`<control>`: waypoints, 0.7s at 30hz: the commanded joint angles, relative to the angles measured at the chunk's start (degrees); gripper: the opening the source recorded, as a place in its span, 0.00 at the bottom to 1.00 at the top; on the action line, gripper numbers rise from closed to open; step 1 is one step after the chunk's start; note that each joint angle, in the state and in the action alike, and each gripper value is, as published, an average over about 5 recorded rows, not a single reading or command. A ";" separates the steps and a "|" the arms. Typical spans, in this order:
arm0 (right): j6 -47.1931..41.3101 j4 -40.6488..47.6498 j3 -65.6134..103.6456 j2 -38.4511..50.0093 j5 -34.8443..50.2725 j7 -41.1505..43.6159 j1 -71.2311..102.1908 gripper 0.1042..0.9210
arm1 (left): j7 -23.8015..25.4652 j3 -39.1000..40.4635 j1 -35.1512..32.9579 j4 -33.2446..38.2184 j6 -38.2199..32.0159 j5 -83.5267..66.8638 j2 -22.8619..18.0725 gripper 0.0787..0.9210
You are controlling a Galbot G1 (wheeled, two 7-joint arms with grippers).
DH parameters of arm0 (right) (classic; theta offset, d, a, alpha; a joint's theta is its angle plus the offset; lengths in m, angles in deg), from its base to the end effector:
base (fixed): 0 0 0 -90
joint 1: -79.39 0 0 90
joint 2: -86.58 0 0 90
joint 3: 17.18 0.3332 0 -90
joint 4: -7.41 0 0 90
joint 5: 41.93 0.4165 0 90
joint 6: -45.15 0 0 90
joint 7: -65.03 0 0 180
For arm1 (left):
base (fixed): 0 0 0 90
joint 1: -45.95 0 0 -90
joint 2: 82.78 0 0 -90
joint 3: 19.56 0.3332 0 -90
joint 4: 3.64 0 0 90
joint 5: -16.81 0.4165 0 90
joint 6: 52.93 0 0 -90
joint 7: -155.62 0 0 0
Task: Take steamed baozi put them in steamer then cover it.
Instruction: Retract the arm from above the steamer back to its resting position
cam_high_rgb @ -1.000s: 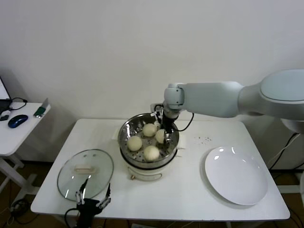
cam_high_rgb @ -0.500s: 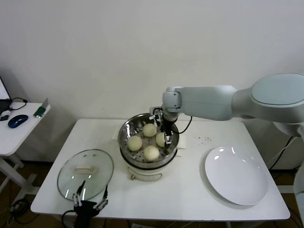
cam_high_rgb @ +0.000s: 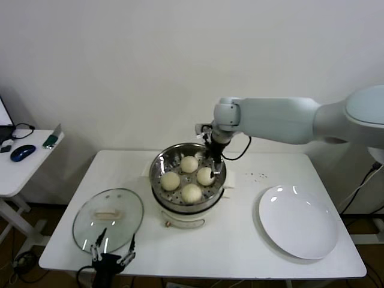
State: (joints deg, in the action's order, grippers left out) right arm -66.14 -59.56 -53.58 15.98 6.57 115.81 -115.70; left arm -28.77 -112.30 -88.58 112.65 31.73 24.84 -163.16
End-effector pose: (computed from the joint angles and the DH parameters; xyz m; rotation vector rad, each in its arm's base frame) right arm 0.6100 0.1262 -0.0711 1.3832 -1.4160 1.3510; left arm 0.1652 0.0425 -0.3640 -0.0276 -2.9020 -0.4512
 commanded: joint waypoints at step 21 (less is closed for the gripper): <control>20.59 -23.75 55.04 46.80 0.78 -29.99 46.44 0.88 | -1.46 -2.42 2.41 1.96 -0.03 4.76 -1.94 0.88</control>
State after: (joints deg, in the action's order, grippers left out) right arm -51.93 -74.92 -29.51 46.43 7.99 95.67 -101.00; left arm -30.05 -114.01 -86.69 114.05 31.68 28.81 -164.36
